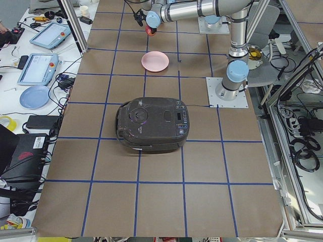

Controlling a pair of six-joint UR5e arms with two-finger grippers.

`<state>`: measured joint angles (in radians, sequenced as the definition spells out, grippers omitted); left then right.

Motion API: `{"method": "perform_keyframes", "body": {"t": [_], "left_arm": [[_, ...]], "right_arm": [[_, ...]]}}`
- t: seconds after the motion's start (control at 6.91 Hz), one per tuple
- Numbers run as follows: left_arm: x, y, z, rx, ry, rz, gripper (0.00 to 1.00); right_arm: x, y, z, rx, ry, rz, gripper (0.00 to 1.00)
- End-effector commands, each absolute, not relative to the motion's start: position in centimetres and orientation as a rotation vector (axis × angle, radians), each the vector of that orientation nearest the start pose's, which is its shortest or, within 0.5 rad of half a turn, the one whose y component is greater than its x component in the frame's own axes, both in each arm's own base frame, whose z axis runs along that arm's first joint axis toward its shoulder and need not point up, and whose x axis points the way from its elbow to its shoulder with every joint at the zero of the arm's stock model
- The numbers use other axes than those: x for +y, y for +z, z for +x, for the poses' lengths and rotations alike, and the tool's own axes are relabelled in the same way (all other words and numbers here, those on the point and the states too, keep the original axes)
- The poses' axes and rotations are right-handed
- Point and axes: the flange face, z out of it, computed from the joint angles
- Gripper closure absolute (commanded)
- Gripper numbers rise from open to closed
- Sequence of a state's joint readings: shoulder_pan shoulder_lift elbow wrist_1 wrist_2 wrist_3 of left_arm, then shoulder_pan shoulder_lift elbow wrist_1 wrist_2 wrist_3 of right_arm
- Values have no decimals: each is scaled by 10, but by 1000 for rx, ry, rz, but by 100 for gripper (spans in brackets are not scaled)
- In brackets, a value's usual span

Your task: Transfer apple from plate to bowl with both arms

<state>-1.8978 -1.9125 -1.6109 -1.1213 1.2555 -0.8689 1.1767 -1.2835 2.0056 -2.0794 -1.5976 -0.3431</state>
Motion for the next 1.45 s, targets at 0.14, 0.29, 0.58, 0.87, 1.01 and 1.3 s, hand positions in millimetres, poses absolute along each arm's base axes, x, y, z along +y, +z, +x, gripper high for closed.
{"method": "perform_keyframes", "body": {"t": [0.14, 0.29, 0.58, 0.87, 1.01, 1.3], "left_arm": [[-530, 338, -353, 3323, 192, -892, 100], [-530, 338, -353, 3323, 192, -892, 100], [-530, 337, -353, 3322, 198, -892, 100], [-530, 337, -353, 3321, 200, -892, 100], [-530, 336, -353, 3320, 202, -892, 100], [-531, 333, -353, 3318, 210, -893, 100]], "right_arm": [[-522, 226, -7, 2885, 246, 198, 100], [-523, 231, 39, 2900, 248, 222, 100], [-513, 230, 123, 2927, 229, 185, 100], [-496, 212, 156, 2831, 241, 129, 100], [-491, 206, 156, 2827, 247, 128, 100], [-496, 211, 155, 2832, 220, 134, 0]]}}
